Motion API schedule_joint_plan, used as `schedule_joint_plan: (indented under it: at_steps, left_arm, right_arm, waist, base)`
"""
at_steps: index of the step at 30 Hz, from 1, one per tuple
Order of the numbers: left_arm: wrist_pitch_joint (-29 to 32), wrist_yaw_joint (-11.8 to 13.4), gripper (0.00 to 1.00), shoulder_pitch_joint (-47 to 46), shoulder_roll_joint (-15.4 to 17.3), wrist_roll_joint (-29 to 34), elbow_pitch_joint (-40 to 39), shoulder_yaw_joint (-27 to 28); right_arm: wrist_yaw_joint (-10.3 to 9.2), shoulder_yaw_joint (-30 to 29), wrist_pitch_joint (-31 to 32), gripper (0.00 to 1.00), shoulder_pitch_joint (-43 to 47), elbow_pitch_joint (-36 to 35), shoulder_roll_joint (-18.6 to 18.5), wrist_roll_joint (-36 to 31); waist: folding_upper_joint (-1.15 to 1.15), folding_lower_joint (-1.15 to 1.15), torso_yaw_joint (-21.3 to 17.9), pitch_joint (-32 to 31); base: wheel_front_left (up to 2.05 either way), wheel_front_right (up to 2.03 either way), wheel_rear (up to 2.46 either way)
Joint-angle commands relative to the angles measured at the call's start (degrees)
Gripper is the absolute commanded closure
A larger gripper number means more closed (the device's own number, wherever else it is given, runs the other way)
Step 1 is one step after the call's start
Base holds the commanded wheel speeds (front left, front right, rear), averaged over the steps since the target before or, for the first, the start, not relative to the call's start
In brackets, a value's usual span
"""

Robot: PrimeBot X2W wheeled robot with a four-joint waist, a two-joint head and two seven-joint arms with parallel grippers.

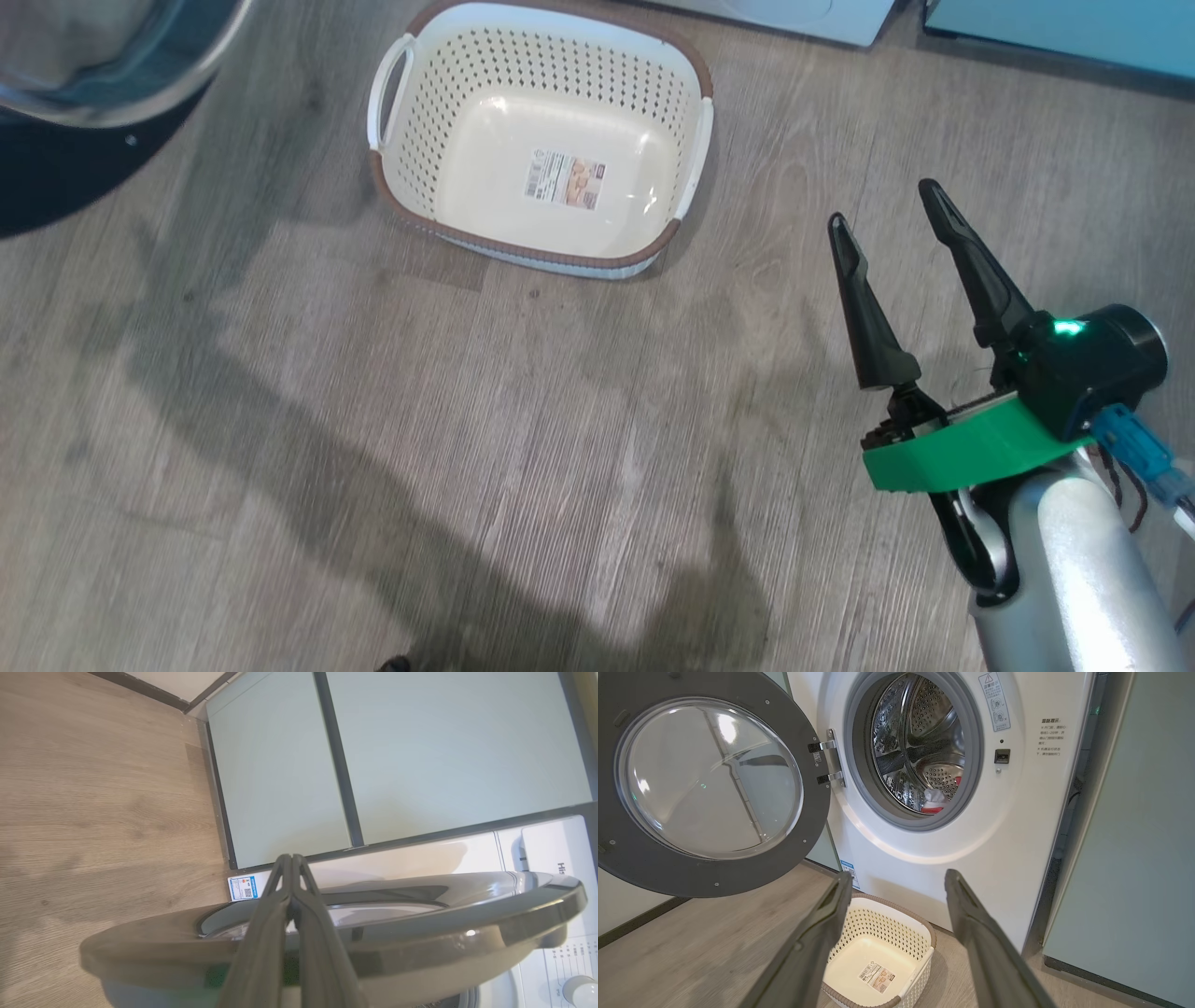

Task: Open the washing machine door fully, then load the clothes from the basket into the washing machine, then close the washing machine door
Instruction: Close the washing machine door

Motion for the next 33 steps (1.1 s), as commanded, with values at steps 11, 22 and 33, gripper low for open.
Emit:
schedule_joint_plan:
  at_steps: [11,22,33]
  left_arm:
    - [10.97,-2.65,1.0,5.02,-2.0,-3.44,-3.34,-2.12]
    - [22.43,-2.69,1.0,13.8,-10.57,-10.91,-18.3,-4.56]
    - [32.11,-2.13,1.0,23.83,-21.07,-18.49,-33.03,-3.76]
  right_arm:
    - [0.41,1.96,-2.34,0.0,0.51,0.59,0.17,2.3]
    - [0.41,1.5,-3.81,0.0,1.7,2.59,0.17,3.78]
    - [0.41,1.08,-4.76,0.0,2.96,3.56,0.17,5.0]
  waist:
    - [0.0,0.0,-0.41,-4.18]
    - [0.0,0.0,-1.49,-7.9]
    - [0.0,0.0,-3.19,-10.79]
  base:
    - [0.0,0.0,0.0]
    - [0.0,0.0,0.0]
    - [0.0,0.0,0.0]
